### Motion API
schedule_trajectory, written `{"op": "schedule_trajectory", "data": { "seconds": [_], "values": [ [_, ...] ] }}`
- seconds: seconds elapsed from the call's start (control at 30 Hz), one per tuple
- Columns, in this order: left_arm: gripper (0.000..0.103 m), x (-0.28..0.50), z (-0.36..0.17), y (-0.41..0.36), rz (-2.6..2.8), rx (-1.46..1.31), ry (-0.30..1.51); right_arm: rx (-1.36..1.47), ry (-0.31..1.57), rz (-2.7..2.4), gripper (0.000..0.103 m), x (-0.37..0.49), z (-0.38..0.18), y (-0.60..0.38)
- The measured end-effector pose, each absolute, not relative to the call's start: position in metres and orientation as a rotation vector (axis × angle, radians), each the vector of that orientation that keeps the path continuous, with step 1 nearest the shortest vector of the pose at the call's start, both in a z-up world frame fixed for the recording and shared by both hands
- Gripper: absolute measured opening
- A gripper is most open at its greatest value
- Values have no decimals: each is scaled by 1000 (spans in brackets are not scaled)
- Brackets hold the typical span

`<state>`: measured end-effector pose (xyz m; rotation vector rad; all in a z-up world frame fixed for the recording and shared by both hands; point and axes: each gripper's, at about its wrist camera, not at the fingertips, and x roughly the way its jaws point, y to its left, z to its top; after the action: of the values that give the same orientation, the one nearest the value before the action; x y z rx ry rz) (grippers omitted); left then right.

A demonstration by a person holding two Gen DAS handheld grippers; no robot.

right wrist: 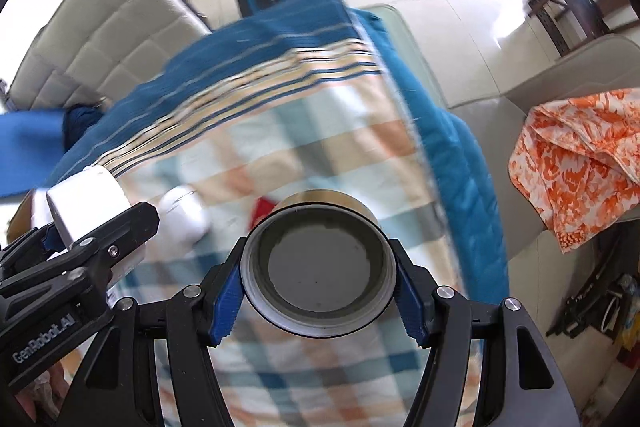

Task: Organize rigid objects
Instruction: 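Lower the white container with the left tool while the right tool lowers the lid into the box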

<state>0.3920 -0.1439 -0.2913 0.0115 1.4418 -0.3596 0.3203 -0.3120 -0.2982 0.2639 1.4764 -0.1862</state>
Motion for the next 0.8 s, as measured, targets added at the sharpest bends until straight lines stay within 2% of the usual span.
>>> {"op": "schedule_trajectory", "data": {
  "seconds": [0.2,0.43,0.63,0.8],
  "values": [
    [66,357,-256,-40,-283,-59,1388,236,1440,-73,68,299,-265,-232],
    [66,331,-244,90,-111,-136,1372,193,1436,95,68,298,-250,-101],
    [66,332,-260,178,14,-143,1389,139,1468,170,68,308,-268,-2],
    [66,355,-305,221,68,-107,1458,96,1529,154,68,322,-303,49]
  ]
}}
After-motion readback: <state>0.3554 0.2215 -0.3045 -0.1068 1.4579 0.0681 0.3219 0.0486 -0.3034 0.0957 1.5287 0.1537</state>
